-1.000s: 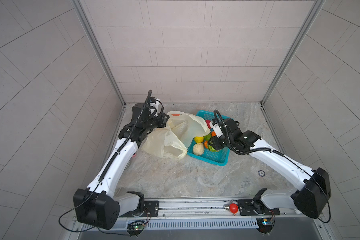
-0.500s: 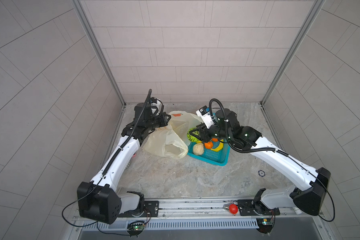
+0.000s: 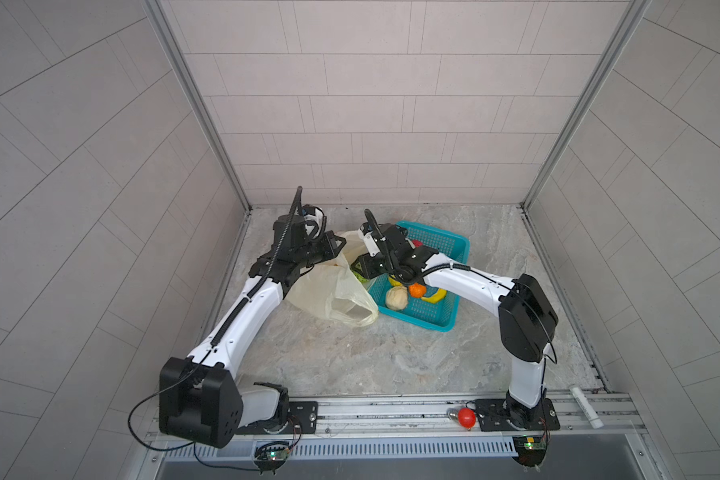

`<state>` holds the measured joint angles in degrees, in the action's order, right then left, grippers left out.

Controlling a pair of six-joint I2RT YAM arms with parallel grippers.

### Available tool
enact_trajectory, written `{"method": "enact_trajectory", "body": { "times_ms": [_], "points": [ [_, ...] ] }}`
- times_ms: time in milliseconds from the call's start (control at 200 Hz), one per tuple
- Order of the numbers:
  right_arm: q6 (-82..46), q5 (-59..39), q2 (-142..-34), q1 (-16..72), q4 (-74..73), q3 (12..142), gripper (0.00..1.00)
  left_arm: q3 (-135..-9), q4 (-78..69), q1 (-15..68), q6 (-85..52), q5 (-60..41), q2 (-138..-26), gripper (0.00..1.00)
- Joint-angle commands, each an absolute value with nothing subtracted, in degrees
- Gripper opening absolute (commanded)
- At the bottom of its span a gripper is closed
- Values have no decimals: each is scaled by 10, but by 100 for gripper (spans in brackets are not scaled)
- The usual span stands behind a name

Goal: Place the fruits into the plastic bag
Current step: 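Carry the green guava into the held-open bag and release it, then withdraw the right gripper from the bag back over the basket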

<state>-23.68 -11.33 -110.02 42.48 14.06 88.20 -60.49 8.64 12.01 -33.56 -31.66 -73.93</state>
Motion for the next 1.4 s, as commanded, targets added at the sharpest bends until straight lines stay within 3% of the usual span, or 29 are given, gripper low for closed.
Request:
{"method": "enact_trajectory", "body": {
  "times_ms": [0, 95, 165, 205, 721, 1041, 1396],
  "points": [
    [-259, -93, -1103, 427, 120, 890, 42, -599, 59, 119, -344, -330, -731, 0],
    [-264, -91, -1098, 427, 113, 880, 60, -599, 59, 119, -343, -333, -729, 0],
    [-258, -80, -1086, 427, 111, 872, 79, -598, 59, 119, -343, -335, -728, 0],
    [-249, -78, -1076, 428, 108, 866, 83, -597, 58, 119, -344, -335, -728, 0],
    [-161, -57, -894, 387, 156, 780, 82, -579, 51, 119, -352, -340, -716, 0],
    [-137, -227, -745, 334, 134, 700, 83, -585, 57, 118, -358, -323, -719, 0],
    [-169, -267, -709, 232, 153, 699, 82, -616, 64, 103, -460, -312, -734, 0]
  ]
}}
